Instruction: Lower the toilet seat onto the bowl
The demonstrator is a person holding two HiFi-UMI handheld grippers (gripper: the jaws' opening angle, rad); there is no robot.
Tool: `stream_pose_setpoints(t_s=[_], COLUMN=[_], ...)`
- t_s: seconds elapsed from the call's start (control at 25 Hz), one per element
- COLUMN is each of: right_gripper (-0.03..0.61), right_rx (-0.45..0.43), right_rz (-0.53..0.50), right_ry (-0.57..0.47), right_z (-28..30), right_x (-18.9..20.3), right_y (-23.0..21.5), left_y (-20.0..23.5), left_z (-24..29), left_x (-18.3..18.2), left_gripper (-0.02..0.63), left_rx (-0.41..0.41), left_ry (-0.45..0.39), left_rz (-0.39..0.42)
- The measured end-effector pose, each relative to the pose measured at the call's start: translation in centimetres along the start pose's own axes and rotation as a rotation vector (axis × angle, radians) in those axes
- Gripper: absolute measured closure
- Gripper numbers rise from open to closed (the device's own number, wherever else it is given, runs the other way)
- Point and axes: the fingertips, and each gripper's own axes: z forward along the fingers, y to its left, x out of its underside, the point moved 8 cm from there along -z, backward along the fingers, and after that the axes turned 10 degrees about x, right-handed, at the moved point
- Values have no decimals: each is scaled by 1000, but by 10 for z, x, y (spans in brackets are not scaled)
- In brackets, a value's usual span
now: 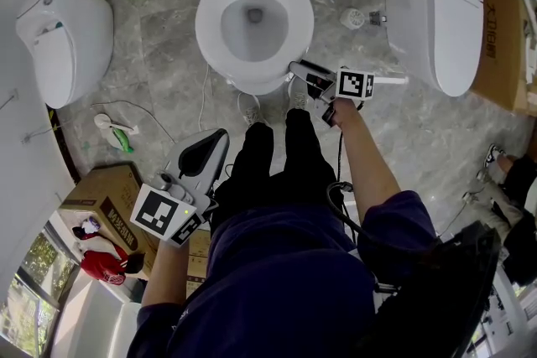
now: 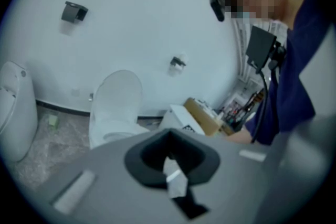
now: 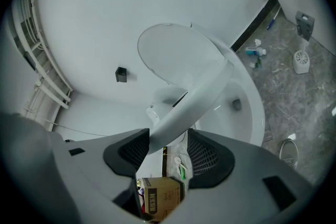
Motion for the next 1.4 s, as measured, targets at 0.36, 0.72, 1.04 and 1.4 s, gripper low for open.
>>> stream_pose_setpoints(t_s=[0.36, 0.72, 1.04, 1.4], right_gripper=[356, 368, 393, 400], right_rx=[10, 33, 66, 119], right_rz=[16, 24, 35, 30], right_ry=[31, 59, 73, 97], right_z=[2, 5, 7, 10], right_x=[10, 23, 33, 44], right_y=[-14, -26, -35, -42], left_y=[2, 1, 1, -1], left_z=[17, 22, 23, 19], left_x=[2, 4, 8, 13], left_gripper=[611, 611, 611, 611], left_rx=[19, 23, 19, 15], left_ry=[23, 37, 45, 44], left_rz=[-7, -10, -19, -24])
